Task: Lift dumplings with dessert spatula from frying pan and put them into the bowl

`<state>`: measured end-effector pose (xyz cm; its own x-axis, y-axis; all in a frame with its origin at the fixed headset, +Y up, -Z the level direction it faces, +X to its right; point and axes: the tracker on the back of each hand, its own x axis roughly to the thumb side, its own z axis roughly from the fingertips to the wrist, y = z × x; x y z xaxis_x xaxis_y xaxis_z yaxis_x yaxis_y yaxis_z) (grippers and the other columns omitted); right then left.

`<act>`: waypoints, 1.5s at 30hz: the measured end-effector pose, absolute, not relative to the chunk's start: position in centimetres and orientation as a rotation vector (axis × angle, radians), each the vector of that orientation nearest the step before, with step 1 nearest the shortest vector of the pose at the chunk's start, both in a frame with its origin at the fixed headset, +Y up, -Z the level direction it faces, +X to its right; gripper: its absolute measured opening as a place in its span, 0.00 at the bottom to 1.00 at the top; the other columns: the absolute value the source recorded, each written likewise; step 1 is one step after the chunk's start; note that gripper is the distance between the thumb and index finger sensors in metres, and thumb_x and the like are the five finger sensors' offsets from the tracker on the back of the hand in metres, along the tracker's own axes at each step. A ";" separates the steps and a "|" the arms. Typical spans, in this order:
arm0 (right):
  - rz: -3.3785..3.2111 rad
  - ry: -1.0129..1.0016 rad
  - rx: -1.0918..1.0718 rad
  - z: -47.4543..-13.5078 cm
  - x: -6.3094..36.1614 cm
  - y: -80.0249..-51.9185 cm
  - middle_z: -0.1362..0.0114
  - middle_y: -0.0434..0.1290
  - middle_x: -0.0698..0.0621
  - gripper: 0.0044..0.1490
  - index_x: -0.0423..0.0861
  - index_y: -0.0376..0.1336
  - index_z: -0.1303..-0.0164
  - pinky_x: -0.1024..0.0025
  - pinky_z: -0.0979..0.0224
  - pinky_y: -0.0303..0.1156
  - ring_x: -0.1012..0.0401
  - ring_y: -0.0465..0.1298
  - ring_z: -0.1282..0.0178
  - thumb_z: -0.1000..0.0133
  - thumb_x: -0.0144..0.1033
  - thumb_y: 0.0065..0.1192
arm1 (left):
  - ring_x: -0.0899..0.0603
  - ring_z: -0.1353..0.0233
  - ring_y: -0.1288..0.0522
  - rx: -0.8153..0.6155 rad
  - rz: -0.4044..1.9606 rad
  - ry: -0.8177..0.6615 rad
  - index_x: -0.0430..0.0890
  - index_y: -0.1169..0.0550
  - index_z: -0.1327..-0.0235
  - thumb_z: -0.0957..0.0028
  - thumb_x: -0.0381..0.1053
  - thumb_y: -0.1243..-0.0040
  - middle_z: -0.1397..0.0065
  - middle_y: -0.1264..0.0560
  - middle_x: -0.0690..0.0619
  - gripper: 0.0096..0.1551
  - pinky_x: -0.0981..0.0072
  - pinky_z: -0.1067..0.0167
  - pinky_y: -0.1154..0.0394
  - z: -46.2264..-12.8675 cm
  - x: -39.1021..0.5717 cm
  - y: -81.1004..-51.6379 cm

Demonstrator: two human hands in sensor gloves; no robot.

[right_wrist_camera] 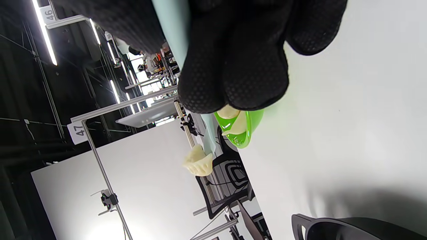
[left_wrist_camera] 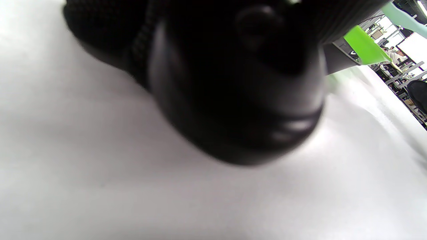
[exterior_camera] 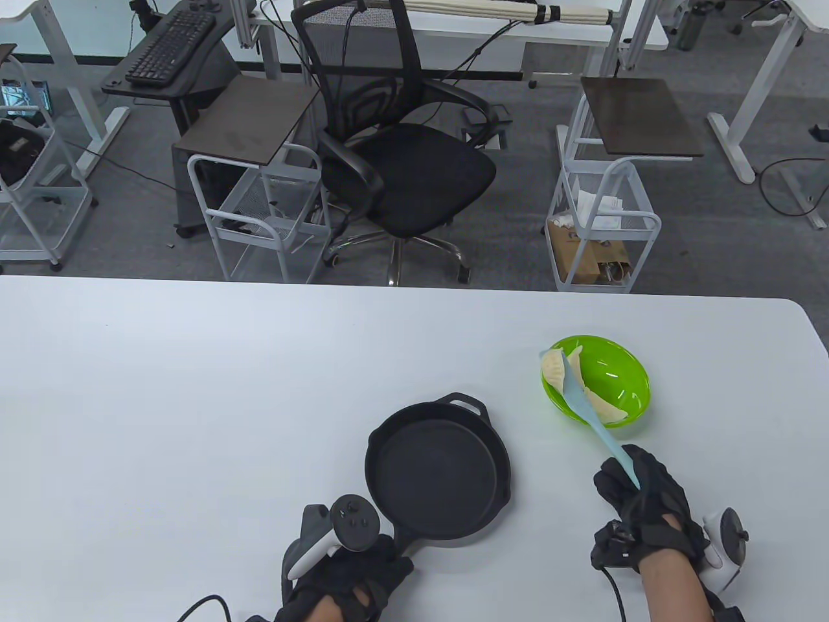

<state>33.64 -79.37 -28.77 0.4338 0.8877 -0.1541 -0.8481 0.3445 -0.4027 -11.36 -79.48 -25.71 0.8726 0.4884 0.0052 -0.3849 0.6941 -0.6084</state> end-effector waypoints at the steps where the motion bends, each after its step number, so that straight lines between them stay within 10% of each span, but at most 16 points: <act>1: 1.122 -0.114 -0.465 -28.8 33.8 -79.4 0.42 0.79 0.38 0.31 0.36 0.61 0.30 0.37 0.26 0.62 0.43 0.80 0.47 0.35 0.42 0.58 | 0.49 0.65 0.15 -0.639 0.490 -0.171 0.47 0.28 0.33 0.49 0.69 0.44 0.61 0.11 0.60 0.38 0.50 0.54 0.22 -25.7 -11.4 -79.5; 45: 1.227 -0.133 -0.460 -28.7 34.3 -78.7 0.22 0.61 0.34 0.39 0.45 0.48 0.17 0.34 0.21 0.53 0.37 0.65 0.26 0.35 0.41 0.58 | 0.49 0.65 0.15 -0.637 0.489 -0.171 0.47 0.28 0.33 0.49 0.69 0.44 0.61 0.11 0.60 0.38 0.50 0.54 0.22 -25.7 -11.4 -79.5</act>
<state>34.29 -78.70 -28.72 0.3425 0.9282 -0.1456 -0.8752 0.2588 -0.4086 -11.37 -79.47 -25.69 0.8734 0.4870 0.0052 -0.3840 0.6952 -0.6076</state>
